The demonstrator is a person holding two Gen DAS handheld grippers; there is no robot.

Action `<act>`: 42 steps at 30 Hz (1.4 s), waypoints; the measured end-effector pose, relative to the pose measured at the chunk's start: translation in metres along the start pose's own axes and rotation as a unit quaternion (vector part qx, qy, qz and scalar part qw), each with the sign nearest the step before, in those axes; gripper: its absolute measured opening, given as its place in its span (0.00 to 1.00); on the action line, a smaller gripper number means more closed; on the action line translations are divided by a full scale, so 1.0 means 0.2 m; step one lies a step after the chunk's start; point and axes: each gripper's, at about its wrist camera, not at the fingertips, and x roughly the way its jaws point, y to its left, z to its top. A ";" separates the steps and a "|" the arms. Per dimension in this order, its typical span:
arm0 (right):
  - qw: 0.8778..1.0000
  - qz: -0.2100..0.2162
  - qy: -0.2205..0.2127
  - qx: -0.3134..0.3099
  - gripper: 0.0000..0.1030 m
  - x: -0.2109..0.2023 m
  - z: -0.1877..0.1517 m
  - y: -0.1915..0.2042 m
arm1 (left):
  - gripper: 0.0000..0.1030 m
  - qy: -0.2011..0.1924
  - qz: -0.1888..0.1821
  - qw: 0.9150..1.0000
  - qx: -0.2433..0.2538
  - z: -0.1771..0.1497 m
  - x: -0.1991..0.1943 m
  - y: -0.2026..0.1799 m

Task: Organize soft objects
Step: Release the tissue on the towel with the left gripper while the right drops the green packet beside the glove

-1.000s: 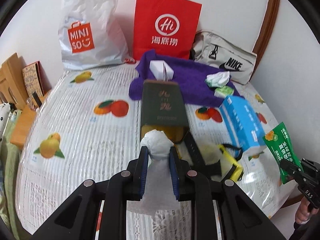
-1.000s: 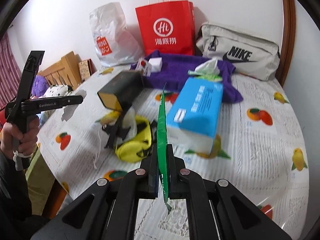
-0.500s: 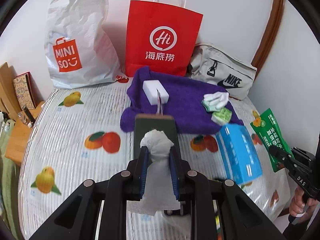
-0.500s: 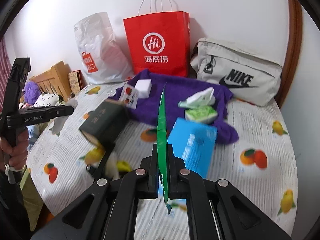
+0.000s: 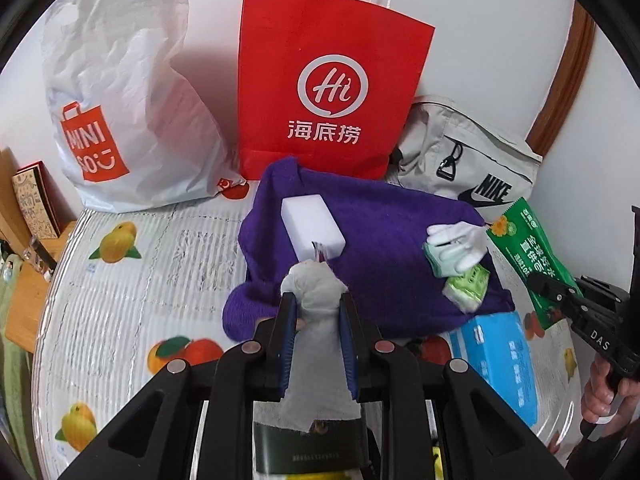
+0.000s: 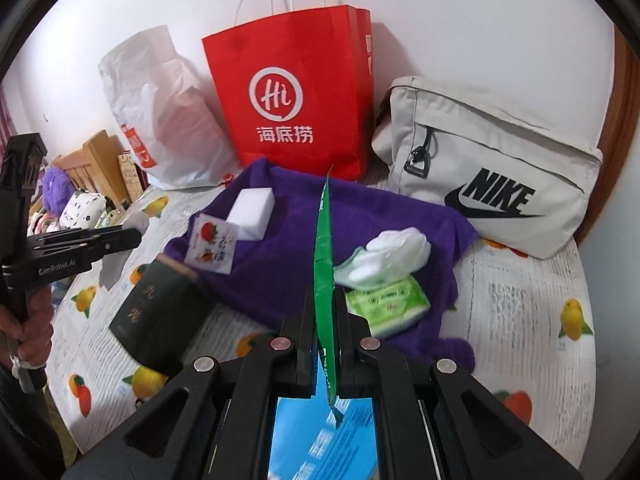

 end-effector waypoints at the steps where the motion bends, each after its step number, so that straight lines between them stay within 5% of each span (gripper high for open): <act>1: 1.000 0.000 0.000 0.001 0.05 0.02 0.01 0.00 | 0.20 0.002 -0.002 1.000 -0.001 0.01 0.02 0.00; 28: 0.997 -0.011 0.078 0.025 0.07 0.44 0.08 -0.18 | 0.22 0.065 0.009 0.998 -0.002 0.28 0.58 0.05; 32: 0.997 -0.012 0.078 0.029 0.14 0.44 0.06 -0.20 | 0.27 0.069 -0.005 0.998 -0.007 0.28 0.60 0.06; 34: 0.997 -0.015 0.074 0.027 0.19 0.43 0.06 -0.21 | 0.41 0.072 -0.009 0.997 -0.004 0.29 0.61 0.05; 36: 0.997 -0.016 0.072 0.024 0.39 0.41 0.06 -0.21 | 0.54 0.072 -0.008 0.997 0.005 0.29 0.62 0.04; 42: 0.998 -0.033 0.052 0.017 0.57 0.33 0.05 -0.22 | 0.57 0.063 0.000 0.998 0.020 0.30 0.57 0.00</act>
